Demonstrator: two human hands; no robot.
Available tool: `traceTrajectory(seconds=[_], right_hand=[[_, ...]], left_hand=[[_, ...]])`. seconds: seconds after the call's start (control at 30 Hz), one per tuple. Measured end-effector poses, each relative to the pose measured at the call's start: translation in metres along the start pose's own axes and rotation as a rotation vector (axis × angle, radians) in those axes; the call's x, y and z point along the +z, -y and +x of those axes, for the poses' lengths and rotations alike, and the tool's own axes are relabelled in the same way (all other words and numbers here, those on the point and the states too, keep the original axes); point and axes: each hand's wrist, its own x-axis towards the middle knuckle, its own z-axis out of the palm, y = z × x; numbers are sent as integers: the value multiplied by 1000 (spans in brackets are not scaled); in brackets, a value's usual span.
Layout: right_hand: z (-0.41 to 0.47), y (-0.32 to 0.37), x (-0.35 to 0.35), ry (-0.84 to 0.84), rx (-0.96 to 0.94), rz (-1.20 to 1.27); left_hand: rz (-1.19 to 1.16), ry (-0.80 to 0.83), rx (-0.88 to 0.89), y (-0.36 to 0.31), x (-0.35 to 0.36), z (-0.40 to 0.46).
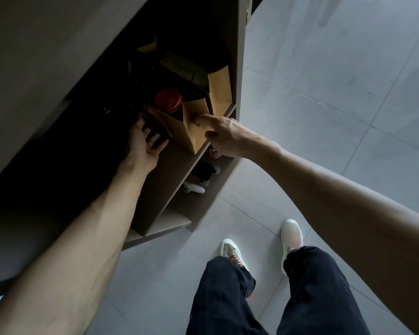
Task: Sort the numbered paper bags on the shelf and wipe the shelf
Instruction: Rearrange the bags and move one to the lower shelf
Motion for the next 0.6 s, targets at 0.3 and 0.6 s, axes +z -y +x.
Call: traceTrajectory(seconds=[0.3, 0.6], right_hand=[[-68, 26, -43, -240, -278, 15], [-143, 91, -155, -461, -513, 66]], left_hand=[[370, 36, 103, -9, 11, -71], [627, 118, 394, -74, 52, -186]])
